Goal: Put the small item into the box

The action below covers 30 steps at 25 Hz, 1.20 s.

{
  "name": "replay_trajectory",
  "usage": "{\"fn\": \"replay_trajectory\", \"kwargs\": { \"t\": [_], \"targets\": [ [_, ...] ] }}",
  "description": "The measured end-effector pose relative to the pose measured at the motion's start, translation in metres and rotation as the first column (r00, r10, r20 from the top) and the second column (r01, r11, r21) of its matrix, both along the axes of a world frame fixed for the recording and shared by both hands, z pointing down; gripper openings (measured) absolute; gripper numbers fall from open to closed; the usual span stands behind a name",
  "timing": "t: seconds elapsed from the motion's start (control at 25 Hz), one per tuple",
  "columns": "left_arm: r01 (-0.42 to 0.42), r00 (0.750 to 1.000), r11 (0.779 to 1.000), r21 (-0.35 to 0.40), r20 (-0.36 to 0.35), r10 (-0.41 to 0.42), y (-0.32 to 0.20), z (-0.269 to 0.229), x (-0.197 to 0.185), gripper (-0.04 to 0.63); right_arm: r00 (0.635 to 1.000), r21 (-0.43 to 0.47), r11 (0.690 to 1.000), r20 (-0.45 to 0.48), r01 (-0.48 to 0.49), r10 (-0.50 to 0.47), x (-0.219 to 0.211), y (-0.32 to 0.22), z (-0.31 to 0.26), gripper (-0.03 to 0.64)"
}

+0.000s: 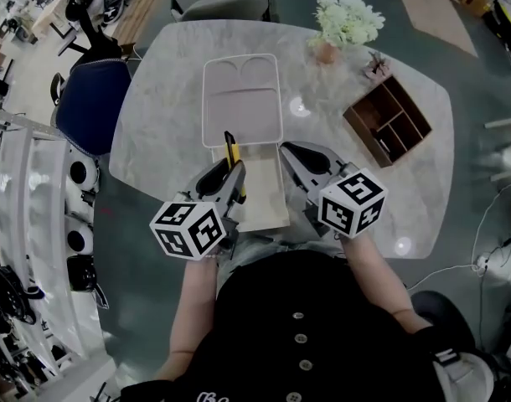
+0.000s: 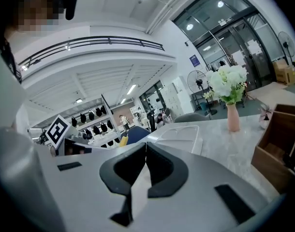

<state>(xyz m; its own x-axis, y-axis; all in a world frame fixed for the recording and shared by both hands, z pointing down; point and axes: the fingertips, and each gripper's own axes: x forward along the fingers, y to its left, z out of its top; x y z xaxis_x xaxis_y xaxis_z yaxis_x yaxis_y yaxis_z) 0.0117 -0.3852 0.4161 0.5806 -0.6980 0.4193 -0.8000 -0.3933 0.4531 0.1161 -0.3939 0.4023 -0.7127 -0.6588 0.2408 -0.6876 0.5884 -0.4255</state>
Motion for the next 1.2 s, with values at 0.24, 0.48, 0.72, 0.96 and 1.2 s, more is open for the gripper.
{"fn": "replay_trajectory", "kwargs": {
  "t": [0.24,0.48,0.72,0.96,1.2],
  "targets": [
    [-0.007,0.999,0.997,-0.073,0.05,0.011,0.0,0.026,0.006,0.126,1.0,-0.044,0.999,0.009,0.009,-0.009,0.006,-0.006,0.018,0.003],
    [-0.018,0.99,0.989,-0.146,0.135,0.038,0.003,0.052,0.011,0.126,1.0,-0.079,0.997,0.005,-0.004,0.005,0.016,-0.013,0.031,0.003],
    [-0.022,0.976,0.981,-0.191,0.207,0.063,0.007,0.072,0.011,0.126,1.0,-0.111,0.993,0.006,-0.025,0.026,0.024,-0.015,0.047,0.003],
    [-0.053,0.956,0.974,-0.222,0.269,0.113,0.008,0.084,0.013,0.126,1.0,-0.13,0.991,0.008,-0.028,0.03,0.026,-0.013,0.053,0.003],
    [-0.08,0.917,0.947,-0.311,0.35,0.192,0.012,0.108,0.015,0.126,0.999,-0.13,0.991,0.014,-0.033,0.035,0.026,-0.014,0.053,0.003]
  ]
}}
